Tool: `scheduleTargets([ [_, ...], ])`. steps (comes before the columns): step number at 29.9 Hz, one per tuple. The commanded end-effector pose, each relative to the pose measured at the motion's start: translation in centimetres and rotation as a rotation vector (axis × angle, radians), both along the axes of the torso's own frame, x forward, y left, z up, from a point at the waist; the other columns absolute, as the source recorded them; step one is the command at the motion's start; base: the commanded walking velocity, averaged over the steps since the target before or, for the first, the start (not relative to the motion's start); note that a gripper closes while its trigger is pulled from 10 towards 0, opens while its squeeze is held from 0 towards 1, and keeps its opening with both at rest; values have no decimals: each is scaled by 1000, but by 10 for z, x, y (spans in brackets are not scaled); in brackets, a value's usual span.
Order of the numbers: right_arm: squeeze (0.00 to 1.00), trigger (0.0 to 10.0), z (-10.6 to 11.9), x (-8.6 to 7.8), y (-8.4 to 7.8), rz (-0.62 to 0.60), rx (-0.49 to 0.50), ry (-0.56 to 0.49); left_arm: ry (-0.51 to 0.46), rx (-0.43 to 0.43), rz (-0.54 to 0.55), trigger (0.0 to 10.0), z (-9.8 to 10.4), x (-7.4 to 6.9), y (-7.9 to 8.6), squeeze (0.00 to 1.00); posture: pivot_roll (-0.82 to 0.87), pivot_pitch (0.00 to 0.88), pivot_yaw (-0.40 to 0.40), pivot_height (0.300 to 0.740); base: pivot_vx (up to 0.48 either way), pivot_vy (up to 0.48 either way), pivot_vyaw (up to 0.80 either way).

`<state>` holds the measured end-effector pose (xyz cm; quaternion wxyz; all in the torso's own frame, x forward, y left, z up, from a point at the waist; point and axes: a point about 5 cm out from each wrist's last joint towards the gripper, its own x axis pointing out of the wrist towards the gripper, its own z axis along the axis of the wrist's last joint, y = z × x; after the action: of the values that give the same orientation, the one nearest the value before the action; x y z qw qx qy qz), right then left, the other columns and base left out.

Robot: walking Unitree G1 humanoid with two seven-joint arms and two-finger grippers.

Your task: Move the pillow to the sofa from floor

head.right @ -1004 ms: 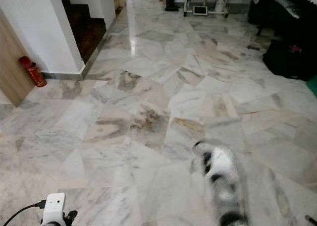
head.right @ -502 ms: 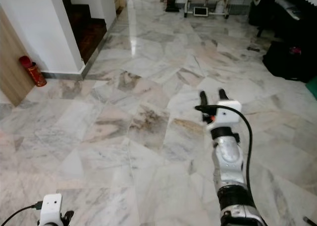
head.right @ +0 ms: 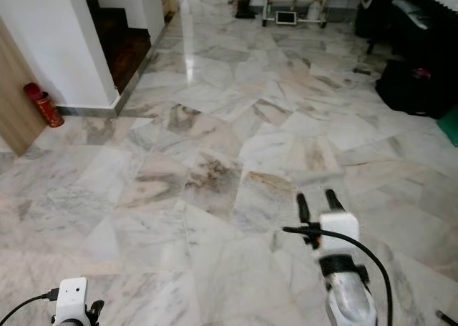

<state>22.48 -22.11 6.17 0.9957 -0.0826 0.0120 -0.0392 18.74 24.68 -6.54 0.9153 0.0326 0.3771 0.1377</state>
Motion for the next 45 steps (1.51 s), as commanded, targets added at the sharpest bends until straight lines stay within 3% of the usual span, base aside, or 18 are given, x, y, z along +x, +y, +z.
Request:
scheduleTargets([
  [1,0,10000,-32,-10,-17,-110,35,158,4,-4,26,10000,-1,-2,1,0,-75,8,8,740,0,0,0],
  [2,0,10000,-62,-16,-27,-175,89,313,6,-7,29,10000,-1,-2,0,0,-75,3,4,740,0,0,0],
  [3,0,10000,-62,-16,-27,-175,89,313,6,-7,29,10000,-1,-2,0,0,-75,3,4,740,0,0,0],
  [5,0,10000,-92,-26,-32,-230,150,479,8,-14,34,10000,-2,-2,-1,0,-67,1,2,740,0,0,0],
  [7,0,10000,-109,-35,-31,-243,145,597,9,-16,38,10000,-2,-1,-1,0,-67,0,1,740,0,0,0],
  [8,0,10000,-124,-48,-29,-253,128,705,10,-18,44,10000,-2,-1,-1,0,-70,1,0,740,0,0,0],
  [14,0,10000,-153,-90,-17,-226,136,970,16,-26,55,10000,-3,-2,-2,0,-31,0,-9,740,0,0,0],
  [19,0,10000,-158,-90,-5,-187,179,993,26,-37,60,10000,-4,-4,-2,0,-50,7,-8,740,0,0,0],
  [27,0,10000,-161,-94,1,-165,251,1012,37,-58,67,10000,-6,-6,-4,0,-38,2,-20,740,0,0,0],
  [36,0,10000,-158,-83,8,-125,301,984,68,-102,65,10000,-8,-9,-5,0,-33,0,-18,740,0,0,0],
  [42,0,10000,-156,-81,-1,-163,310,968,94,-127,27,10000,-10,-10,-6,0,-33,0,-14,740,0,0,0],
  [45,0,10000,-160,-89,8,-137,307,972,138,-103,-60,10000,-10,-10,-6,0,-34,0,-11,740,0,0,0],
])
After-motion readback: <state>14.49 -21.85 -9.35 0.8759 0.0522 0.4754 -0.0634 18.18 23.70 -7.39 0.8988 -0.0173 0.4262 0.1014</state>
